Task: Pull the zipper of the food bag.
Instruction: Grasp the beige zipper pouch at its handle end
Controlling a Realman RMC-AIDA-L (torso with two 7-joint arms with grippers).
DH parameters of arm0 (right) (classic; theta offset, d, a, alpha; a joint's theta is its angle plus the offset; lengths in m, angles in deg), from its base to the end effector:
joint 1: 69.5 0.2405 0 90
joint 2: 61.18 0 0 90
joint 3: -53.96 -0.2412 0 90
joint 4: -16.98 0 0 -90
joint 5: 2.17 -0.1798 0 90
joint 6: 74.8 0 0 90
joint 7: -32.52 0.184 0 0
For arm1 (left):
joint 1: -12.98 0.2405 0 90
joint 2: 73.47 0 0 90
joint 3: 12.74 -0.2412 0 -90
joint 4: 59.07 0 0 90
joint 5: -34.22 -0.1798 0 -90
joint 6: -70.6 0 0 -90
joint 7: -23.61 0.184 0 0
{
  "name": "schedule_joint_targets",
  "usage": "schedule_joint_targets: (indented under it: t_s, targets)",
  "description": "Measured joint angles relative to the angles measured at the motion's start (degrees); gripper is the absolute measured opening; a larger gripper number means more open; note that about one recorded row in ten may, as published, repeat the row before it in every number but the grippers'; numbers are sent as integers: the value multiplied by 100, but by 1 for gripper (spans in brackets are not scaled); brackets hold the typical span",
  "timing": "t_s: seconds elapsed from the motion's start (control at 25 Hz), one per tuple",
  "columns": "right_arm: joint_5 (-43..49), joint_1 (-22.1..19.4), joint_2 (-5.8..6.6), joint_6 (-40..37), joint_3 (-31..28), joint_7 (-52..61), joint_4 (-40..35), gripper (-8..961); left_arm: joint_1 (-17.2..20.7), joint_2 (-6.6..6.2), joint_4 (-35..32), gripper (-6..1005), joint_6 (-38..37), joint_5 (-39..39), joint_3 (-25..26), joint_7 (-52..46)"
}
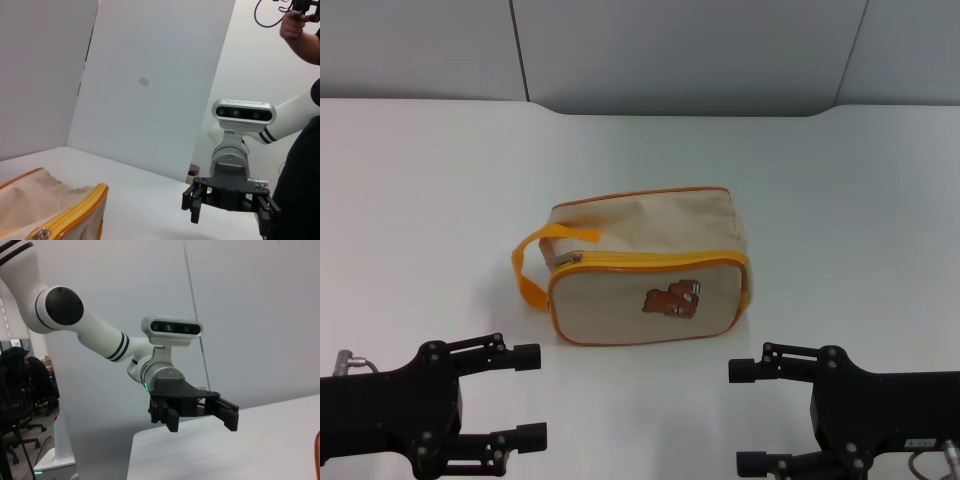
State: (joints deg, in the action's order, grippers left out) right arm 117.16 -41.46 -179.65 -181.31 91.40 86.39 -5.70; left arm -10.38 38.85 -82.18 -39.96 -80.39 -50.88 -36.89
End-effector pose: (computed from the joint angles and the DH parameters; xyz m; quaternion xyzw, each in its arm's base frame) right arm 0.2061 0.2270 -0.0500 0.9414 -0.0854 -0.3264 0.0028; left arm -0.2355 0.2219 -0.0066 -0.9321 -0.1509 -0.3289 0.0180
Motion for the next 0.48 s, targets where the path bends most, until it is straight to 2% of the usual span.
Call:
schedule_joint_targets:
  t_s: [0.48]
  targets:
    - [0,0,0,0,0,0,0,842,-2,-8,-1,808,-19,0,0,1]
